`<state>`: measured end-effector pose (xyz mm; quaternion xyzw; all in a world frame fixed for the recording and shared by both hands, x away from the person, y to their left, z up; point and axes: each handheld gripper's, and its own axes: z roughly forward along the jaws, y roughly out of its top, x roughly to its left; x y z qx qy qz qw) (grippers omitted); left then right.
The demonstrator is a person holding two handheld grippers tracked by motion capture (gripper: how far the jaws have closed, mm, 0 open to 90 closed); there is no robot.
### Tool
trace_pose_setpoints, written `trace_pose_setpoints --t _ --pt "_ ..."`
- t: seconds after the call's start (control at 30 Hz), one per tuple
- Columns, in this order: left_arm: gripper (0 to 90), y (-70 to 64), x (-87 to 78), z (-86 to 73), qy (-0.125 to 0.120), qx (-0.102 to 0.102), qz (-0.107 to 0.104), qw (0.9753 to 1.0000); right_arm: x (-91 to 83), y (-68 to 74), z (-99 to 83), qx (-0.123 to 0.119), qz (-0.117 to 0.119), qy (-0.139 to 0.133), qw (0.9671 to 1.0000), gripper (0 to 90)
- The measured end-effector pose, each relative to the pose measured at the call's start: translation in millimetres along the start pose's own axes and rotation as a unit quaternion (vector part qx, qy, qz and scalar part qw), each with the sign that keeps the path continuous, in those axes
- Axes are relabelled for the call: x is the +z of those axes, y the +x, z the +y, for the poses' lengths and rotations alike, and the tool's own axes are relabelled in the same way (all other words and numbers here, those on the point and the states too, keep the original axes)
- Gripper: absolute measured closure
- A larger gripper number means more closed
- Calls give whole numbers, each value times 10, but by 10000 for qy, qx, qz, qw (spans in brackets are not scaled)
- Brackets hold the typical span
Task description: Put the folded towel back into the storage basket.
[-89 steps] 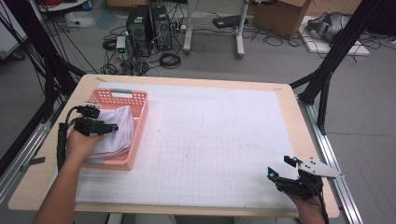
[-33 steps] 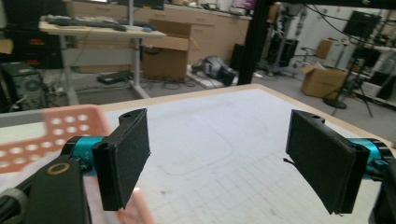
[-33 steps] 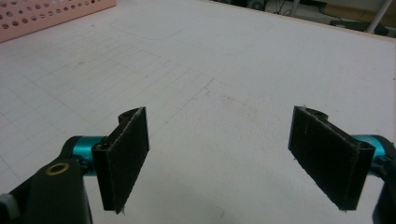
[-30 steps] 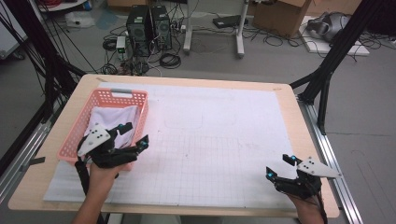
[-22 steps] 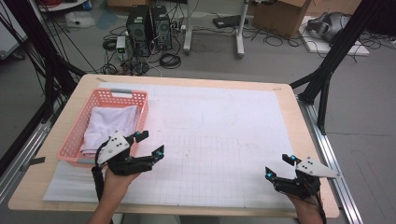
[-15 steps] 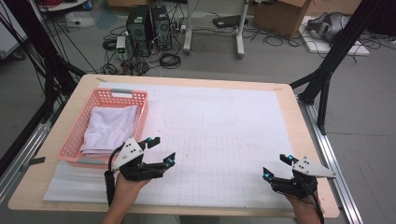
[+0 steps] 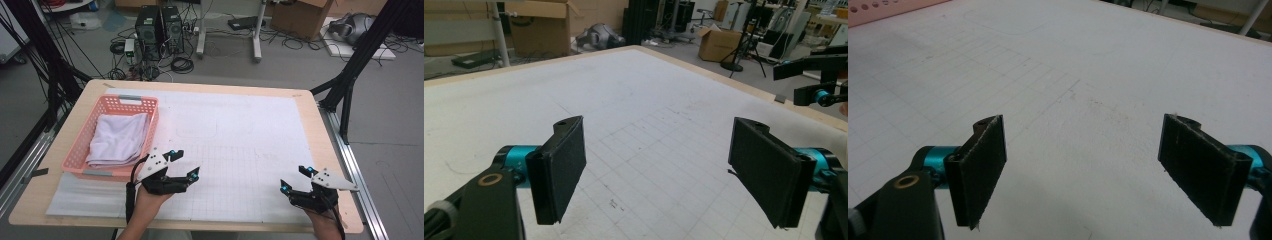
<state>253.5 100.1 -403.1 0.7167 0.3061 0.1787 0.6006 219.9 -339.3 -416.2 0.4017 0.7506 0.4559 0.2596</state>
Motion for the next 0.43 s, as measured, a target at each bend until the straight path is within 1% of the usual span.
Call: trace_pose_setpoints --t 0.1,0.17,0.43 --pt "234 -5 28 -10 22 -7 -24 10000 7 3 -1 -32 -5 -8 10000 184" --pt "234 -6 38 -13 35 -7 -16 10000 5 0 -2 6 5 -2 10000 184" --pt "235 -8 63 -16 56 1 -28 10000 4 -17 -6 34 -2 -23 10000 184"
